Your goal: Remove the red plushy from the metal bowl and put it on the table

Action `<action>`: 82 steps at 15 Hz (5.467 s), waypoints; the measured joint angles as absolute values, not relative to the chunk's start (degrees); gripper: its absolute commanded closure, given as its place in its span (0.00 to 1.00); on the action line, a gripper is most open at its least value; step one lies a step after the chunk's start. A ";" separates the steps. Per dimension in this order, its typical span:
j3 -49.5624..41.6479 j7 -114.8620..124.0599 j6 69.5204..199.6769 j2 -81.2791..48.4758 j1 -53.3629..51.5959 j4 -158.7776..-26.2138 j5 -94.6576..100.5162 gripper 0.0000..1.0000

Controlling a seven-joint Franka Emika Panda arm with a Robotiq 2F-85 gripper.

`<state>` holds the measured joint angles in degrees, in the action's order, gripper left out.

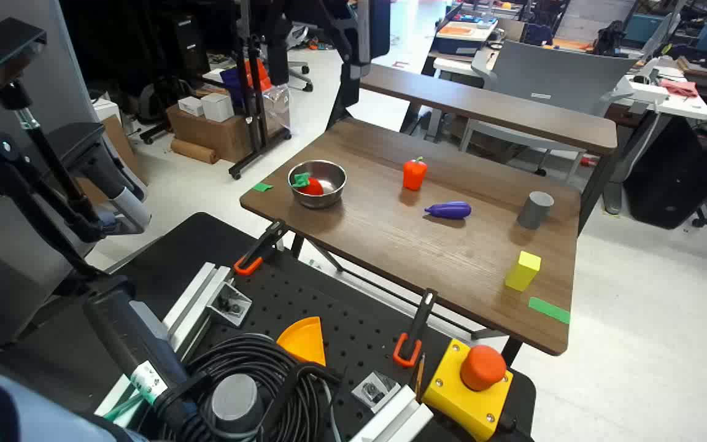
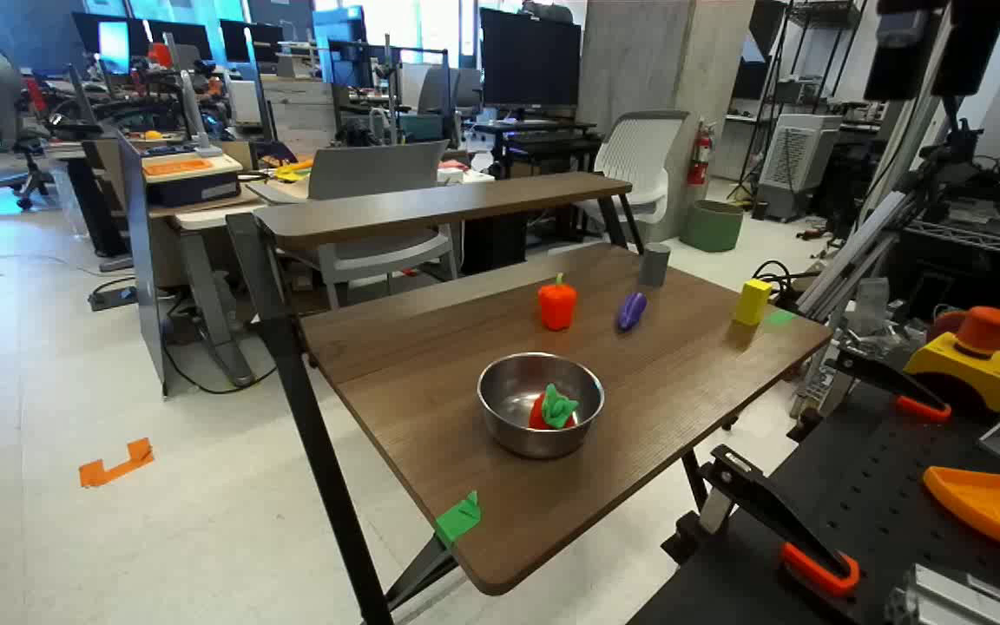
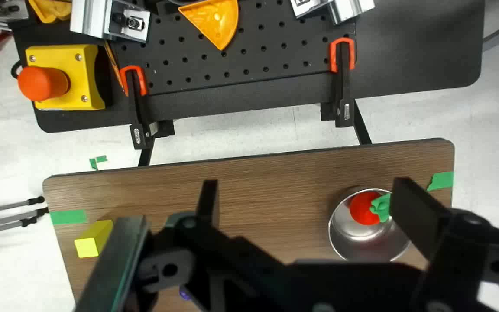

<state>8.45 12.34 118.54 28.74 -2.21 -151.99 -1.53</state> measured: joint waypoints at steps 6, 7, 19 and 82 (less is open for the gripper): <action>8.45 12.34 118.54 28.74 -2.21 -151.99 -1.53 0.00; 8.45 12.34 118.54 28.74 -2.21 -151.99 -1.53 0.00; 8.78 14.51 123.93 12.73 -2.04 -142.66 -0.27 0.00; 5.80 15.15 115.51 -41.49 -13.35 -100.96 0.37 1.00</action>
